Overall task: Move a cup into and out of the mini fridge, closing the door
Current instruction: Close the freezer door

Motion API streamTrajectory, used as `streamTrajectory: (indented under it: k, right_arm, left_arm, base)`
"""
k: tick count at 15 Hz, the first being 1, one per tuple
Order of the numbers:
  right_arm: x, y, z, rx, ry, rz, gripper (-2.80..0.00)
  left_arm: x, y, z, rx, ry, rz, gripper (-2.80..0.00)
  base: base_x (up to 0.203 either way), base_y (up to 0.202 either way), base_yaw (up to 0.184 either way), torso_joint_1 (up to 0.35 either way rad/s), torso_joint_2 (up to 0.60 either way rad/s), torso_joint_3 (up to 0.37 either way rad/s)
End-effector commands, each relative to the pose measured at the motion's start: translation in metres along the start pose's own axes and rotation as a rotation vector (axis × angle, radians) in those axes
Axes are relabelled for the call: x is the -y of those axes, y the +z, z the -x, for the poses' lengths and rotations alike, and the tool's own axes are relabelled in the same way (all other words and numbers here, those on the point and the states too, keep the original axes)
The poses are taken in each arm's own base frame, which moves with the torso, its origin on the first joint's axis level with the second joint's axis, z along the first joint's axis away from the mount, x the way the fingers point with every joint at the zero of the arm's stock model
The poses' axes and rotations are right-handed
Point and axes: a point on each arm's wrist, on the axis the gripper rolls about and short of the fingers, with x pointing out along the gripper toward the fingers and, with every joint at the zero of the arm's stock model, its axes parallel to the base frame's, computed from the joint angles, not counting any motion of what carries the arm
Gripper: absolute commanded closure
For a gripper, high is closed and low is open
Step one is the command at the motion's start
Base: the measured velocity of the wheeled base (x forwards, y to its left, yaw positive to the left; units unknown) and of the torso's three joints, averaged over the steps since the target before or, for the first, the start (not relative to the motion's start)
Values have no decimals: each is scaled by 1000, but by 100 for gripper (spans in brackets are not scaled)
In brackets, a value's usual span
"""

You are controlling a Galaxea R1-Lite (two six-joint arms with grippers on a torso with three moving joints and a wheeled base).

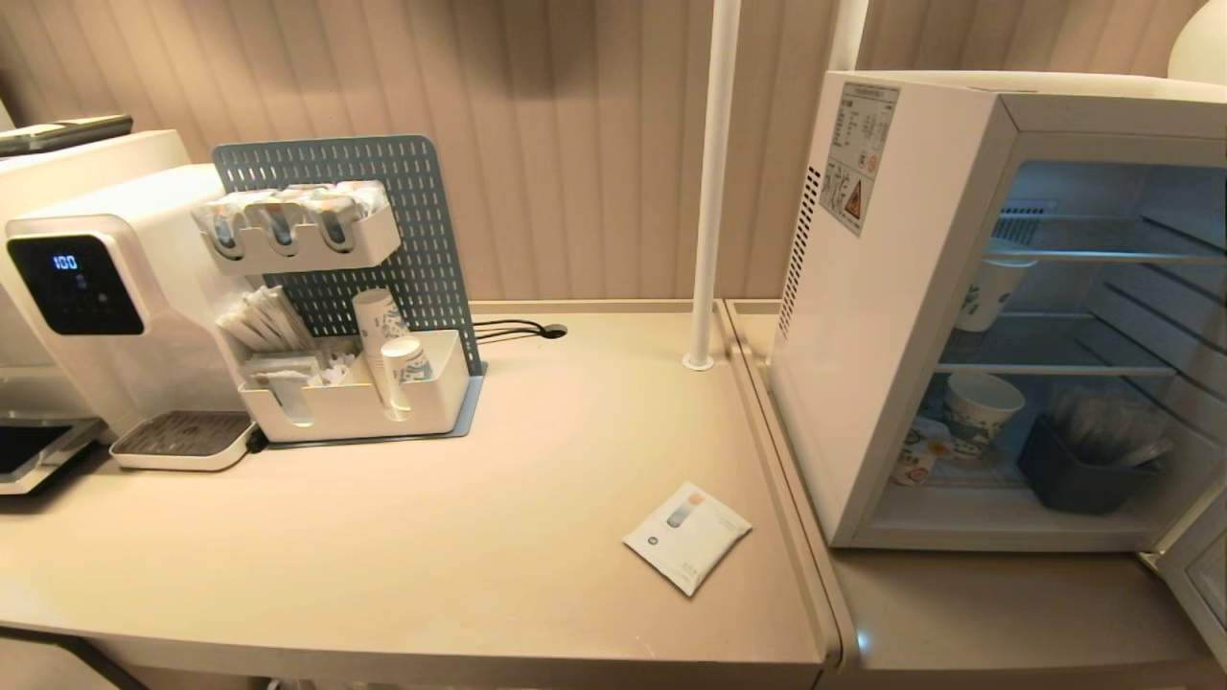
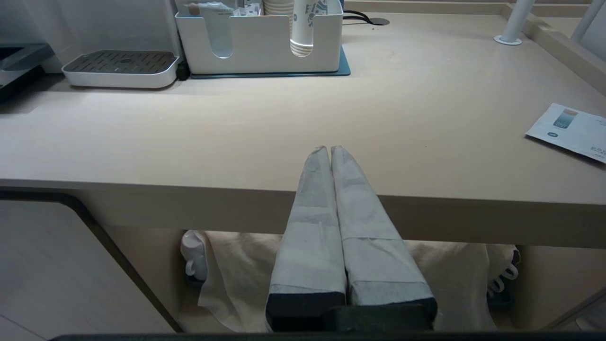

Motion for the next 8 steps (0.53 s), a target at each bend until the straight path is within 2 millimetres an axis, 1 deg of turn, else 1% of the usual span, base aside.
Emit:
streamTrajectory:
  k: [1, 4, 6, 8]
  right_arm:
    - [0, 0, 0, -3, 2, 1, 0]
    - [0, -1, 0, -1, 2, 1, 0]
    - [0, 1, -4, 79, -17, -29, 0]
    - [1, 0, -4, 67, -22, -59, 0]
  left_arm:
    - [0, 0, 0, -1, 1, 1, 0]
    - [0, 0, 0, -1, 0, 1, 0]
    - [0, 0, 0, -1, 1, 1, 0]
    - [0, 0, 0, -1, 1, 0, 0]
  base:
    - [0, 0, 0, 0, 0, 0]
    - [0, 0, 0, 0, 0, 0]
    - [0, 0, 0, 0, 0, 0]
    - [0, 0, 0, 0, 0, 0]
